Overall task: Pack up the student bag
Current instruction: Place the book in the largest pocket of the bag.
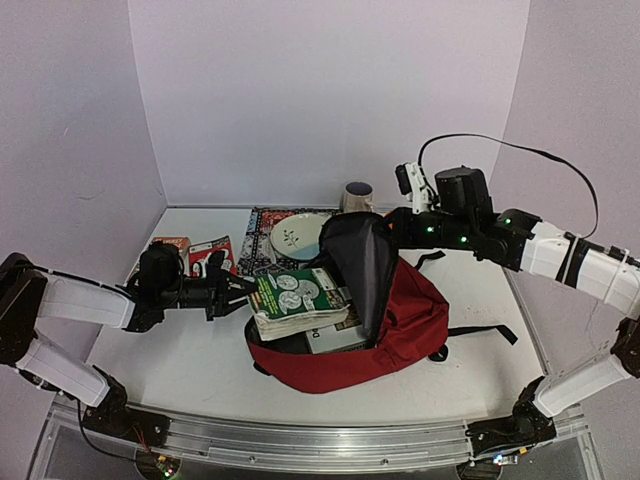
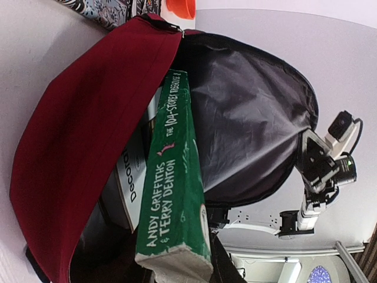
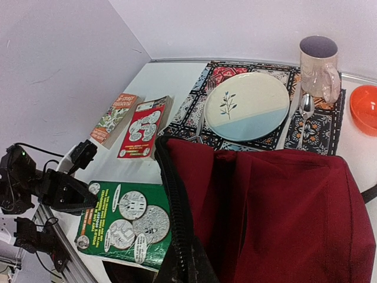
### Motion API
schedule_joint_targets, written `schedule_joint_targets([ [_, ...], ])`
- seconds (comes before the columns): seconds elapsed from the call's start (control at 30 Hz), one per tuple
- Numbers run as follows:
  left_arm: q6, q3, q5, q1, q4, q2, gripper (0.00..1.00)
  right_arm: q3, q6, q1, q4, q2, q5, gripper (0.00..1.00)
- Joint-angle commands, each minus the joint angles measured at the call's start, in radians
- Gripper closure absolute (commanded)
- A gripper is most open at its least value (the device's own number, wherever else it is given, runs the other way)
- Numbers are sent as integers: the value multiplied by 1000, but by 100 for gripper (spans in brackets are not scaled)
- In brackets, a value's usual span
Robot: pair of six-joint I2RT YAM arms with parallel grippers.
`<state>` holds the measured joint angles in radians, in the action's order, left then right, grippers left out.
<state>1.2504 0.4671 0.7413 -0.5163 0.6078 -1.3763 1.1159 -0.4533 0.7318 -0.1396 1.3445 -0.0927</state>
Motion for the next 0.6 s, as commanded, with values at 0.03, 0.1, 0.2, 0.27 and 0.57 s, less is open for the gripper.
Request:
schedule_joint_targets([
  [0.03,-28,110,-18,-57,95,-77,100,12,25,29,-101,-15,-12,100],
  [0.1,-36,126,-42,-85,95,-101,100,22,33,43,-101,-6,-5,100],
  [0.2,-41,139,-66,-112,94,-131,100,41,48,66,-101,6,20,100],
  [0.27,-45,146,-84,-128,94,-146,100,53,56,80,-101,13,29,100],
  [0.57,-63,216,-218,-210,93,-232,100,118,82,133,-103,67,41,100],
])
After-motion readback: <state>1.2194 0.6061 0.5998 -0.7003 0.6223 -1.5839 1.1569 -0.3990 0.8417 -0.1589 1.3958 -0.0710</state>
